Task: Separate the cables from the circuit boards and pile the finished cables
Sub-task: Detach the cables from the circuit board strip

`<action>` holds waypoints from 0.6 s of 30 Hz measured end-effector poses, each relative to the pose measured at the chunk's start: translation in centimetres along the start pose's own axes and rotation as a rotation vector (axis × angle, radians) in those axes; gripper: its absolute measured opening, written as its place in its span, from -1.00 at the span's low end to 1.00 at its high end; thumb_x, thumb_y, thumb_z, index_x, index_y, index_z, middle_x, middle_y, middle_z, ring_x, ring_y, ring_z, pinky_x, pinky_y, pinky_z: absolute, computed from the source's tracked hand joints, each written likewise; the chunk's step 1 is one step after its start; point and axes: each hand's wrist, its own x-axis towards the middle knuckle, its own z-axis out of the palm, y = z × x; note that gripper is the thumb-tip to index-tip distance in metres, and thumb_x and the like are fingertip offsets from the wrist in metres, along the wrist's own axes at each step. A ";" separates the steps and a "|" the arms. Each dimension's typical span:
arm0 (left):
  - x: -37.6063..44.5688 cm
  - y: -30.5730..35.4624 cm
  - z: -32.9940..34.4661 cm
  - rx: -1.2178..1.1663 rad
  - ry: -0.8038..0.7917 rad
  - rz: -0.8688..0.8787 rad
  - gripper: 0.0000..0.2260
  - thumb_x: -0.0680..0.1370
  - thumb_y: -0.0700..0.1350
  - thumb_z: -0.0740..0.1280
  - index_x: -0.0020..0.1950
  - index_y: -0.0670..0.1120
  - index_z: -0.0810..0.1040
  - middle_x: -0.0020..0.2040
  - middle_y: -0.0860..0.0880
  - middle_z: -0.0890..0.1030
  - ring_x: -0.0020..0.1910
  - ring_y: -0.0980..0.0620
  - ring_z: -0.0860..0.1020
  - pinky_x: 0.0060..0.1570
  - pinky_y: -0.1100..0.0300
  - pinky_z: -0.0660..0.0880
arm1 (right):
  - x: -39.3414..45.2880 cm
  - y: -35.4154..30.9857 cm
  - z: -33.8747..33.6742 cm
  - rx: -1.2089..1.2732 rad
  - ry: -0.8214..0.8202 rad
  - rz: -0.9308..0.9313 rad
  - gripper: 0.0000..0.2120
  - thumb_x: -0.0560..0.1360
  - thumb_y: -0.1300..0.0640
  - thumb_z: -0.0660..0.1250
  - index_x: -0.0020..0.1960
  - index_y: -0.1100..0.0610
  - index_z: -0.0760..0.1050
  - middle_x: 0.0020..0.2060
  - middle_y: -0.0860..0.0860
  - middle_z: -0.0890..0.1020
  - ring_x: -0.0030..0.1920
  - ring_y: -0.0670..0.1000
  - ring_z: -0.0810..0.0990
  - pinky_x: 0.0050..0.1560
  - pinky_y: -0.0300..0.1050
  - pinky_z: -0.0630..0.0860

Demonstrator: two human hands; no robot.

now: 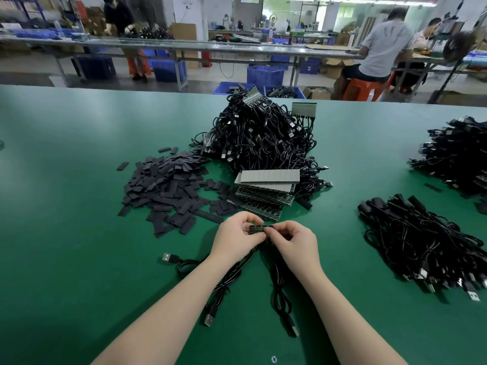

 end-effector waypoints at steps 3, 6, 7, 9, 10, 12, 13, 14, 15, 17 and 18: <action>0.2 0.0 0.1 0.032 0.012 0.017 -0.80 0.36 -0.09 0.51 -0.13 0.12 0.54 -0.56 0.21 0.42 -0.55 0.19 0.32 -0.48 0.37 0.25 | 0.1 0.0 0.3 -0.029 0.022 -0.011 -0.79 0.45 0.07 0.52 -0.29 -0.08 0.55 -0.36 -0.16 0.64 -0.30 -0.25 0.58 -0.27 -0.41 0.43; 0.3 -0.1 0.1 0.054 0.036 0.012 -0.77 0.35 -0.07 0.51 -0.12 0.14 0.52 -0.57 0.20 0.38 -0.54 0.19 0.31 -0.47 0.35 0.22 | 0.1 0.0 0.5 -0.039 0.034 -0.022 -0.76 0.46 0.09 0.52 -0.31 -0.08 0.53 -0.37 -0.16 0.63 -0.32 -0.27 0.56 -0.29 -0.44 0.41; 0.3 -0.1 0.2 0.060 0.042 0.006 -0.76 0.34 -0.06 0.51 -0.10 0.15 0.51 -0.56 0.19 0.38 -0.54 0.19 0.32 -0.46 0.34 0.22 | 0.1 0.0 0.5 -0.039 0.037 -0.023 -0.76 0.46 0.10 0.52 -0.31 -0.08 0.53 -0.38 -0.16 0.63 -0.32 -0.27 0.56 -0.29 -0.44 0.41; 0.3 -0.2 0.3 0.068 0.052 -0.005 -0.73 0.34 -0.03 0.51 -0.08 0.18 0.49 -0.52 0.17 0.40 -0.52 0.21 0.35 -0.44 0.32 0.26 | 0.1 0.0 0.4 -0.044 0.038 -0.021 -0.76 0.46 0.10 0.52 -0.31 -0.07 0.53 -0.38 -0.15 0.63 -0.33 -0.27 0.56 -0.28 -0.43 0.42; 0.3 -0.2 0.3 0.070 0.056 -0.007 -0.72 0.33 -0.03 0.51 -0.08 0.19 0.48 -0.50 0.17 0.42 -0.51 0.22 0.37 -0.43 0.32 0.29 | 0.2 -0.1 0.4 -0.048 0.037 -0.020 -0.76 0.46 0.10 0.51 -0.32 -0.07 0.53 -0.38 -0.15 0.62 -0.32 -0.26 0.56 -0.28 -0.42 0.42; 0.3 -0.2 0.3 0.071 0.064 -0.005 -0.71 0.33 -0.02 0.52 -0.09 0.20 0.47 -0.46 0.16 0.45 -0.49 0.23 0.40 -0.44 0.35 0.34 | 0.1 -0.1 0.5 -0.052 0.041 -0.020 -0.75 0.46 0.10 0.51 -0.32 -0.07 0.53 -0.38 -0.15 0.62 -0.33 -0.26 0.55 -0.28 -0.42 0.42; 0.3 -0.1 0.3 0.070 0.067 -0.006 -0.71 0.33 -0.02 0.52 -0.10 0.21 0.47 -0.44 0.15 0.46 -0.48 0.24 0.41 -0.44 0.37 0.35 | 0.1 -0.2 0.5 -0.052 0.044 -0.020 -0.75 0.46 0.10 0.51 -0.32 -0.07 0.53 -0.39 -0.14 0.62 -0.33 -0.26 0.55 -0.28 -0.42 0.42; 0.2 -0.1 0.4 0.067 0.071 -0.009 -0.71 0.33 -0.02 0.52 -0.10 0.21 0.46 -0.42 0.14 0.48 -0.47 0.24 0.42 -0.43 0.37 0.37 | 0.0 -0.2 0.4 -0.051 0.045 -0.020 -0.75 0.47 0.11 0.51 -0.32 -0.07 0.53 -0.39 -0.14 0.62 -0.33 -0.26 0.55 -0.28 -0.41 0.42; 0.2 -0.1 0.5 0.062 0.076 -0.013 -0.70 0.33 -0.03 0.52 -0.10 0.20 0.45 -0.41 0.13 0.50 -0.47 0.23 0.43 -0.42 0.37 0.38 | 0.0 -0.2 0.4 -0.051 0.046 -0.021 -0.75 0.47 0.11 0.51 -0.32 -0.07 0.53 -0.39 -0.14 0.62 -0.33 -0.26 0.55 -0.28 -0.41 0.43; 0.1 0.0 0.7 0.053 0.088 -0.017 -0.71 0.34 -0.04 0.51 -0.10 0.19 0.45 -0.46 0.14 0.49 -0.49 0.22 0.43 -0.45 0.37 0.37 | 0.0 -0.2 0.4 -0.047 0.053 -0.026 -0.76 0.47 0.11 0.51 -0.31 -0.05 0.54 -0.39 -0.15 0.62 -0.32 -0.26 0.56 -0.26 -0.41 0.43; 0.1 0.0 0.8 0.046 0.088 -0.016 -0.72 0.35 -0.05 0.50 -0.10 0.19 0.45 -0.50 0.17 0.47 -0.51 0.22 0.41 -0.47 0.38 0.35 | 0.0 -0.2 0.4 -0.043 0.057 -0.028 -0.77 0.47 0.11 0.51 -0.31 -0.05 0.54 -0.39 -0.15 0.62 -0.31 -0.25 0.56 -0.26 -0.41 0.43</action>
